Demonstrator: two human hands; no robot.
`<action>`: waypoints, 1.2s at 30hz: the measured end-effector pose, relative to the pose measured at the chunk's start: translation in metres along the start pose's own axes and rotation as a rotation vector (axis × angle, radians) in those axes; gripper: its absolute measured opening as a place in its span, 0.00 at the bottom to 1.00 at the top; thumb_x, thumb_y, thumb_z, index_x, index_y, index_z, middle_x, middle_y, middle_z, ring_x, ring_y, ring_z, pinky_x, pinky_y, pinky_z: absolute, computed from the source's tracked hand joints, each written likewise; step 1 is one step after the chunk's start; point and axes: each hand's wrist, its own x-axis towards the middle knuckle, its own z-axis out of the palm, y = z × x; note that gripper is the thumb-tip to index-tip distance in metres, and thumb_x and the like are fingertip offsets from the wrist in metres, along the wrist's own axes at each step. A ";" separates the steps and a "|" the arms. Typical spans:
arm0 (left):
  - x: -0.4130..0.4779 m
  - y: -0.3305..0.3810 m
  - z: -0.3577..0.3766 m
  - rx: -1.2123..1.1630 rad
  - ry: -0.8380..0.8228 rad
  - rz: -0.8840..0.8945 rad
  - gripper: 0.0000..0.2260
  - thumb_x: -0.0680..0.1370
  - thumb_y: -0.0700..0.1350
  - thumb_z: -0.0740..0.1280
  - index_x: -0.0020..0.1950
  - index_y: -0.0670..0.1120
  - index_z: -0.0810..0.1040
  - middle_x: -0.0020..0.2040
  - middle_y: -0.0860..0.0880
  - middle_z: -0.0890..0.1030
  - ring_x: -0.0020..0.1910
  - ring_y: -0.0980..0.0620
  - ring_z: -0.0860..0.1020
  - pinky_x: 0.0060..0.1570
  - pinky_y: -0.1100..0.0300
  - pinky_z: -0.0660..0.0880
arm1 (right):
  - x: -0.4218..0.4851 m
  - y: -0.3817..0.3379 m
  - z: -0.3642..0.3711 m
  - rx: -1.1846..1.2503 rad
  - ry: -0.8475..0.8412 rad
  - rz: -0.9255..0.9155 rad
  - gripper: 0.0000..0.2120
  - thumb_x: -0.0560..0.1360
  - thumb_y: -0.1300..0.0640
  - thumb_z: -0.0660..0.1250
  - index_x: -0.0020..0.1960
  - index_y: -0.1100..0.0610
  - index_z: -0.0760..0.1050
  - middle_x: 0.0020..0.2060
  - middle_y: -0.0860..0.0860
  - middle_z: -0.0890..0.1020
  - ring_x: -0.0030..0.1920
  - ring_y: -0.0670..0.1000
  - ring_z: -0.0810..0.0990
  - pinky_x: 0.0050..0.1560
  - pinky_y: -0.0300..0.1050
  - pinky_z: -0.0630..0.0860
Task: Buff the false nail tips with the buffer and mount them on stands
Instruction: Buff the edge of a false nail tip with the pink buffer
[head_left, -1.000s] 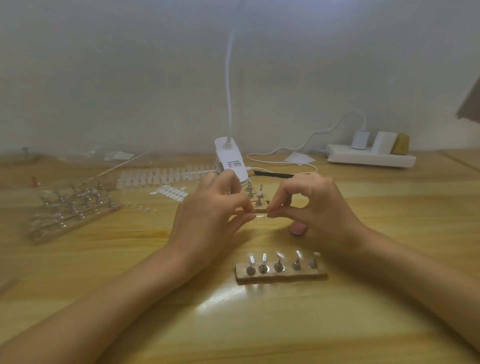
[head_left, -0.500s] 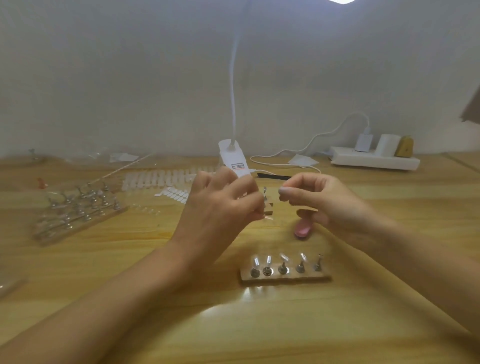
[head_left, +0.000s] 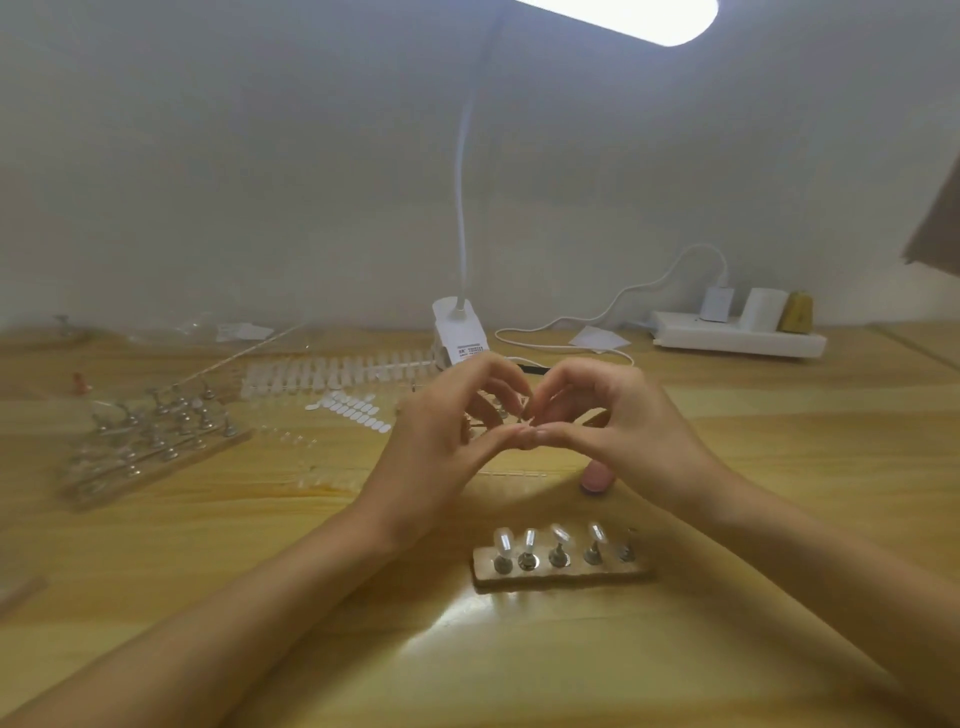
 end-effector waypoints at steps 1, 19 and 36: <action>0.000 0.000 -0.001 -0.017 0.002 -0.005 0.09 0.73 0.44 0.74 0.51 0.47 0.78 0.44 0.55 0.81 0.44 0.54 0.81 0.40 0.62 0.77 | -0.001 -0.001 0.001 0.021 -0.002 0.011 0.09 0.72 0.60 0.76 0.45 0.50 0.78 0.38 0.48 0.87 0.43 0.48 0.85 0.27 0.56 0.77; -0.006 -0.001 -0.003 -0.065 0.150 -0.086 0.08 0.72 0.51 0.72 0.42 0.47 0.79 0.41 0.56 0.80 0.38 0.56 0.80 0.33 0.62 0.75 | -0.013 0.010 -0.033 -0.079 -0.123 0.028 0.12 0.75 0.51 0.72 0.58 0.43 0.80 0.54 0.39 0.84 0.56 0.38 0.78 0.50 0.34 0.73; -0.012 0.002 0.010 -0.532 -0.051 -0.378 0.06 0.69 0.50 0.74 0.38 0.51 0.79 0.36 0.56 0.79 0.26 0.58 0.72 0.23 0.69 0.64 | -0.018 0.025 -0.021 0.189 -0.271 0.118 0.09 0.71 0.60 0.76 0.49 0.49 0.85 0.48 0.49 0.87 0.48 0.51 0.86 0.45 0.42 0.83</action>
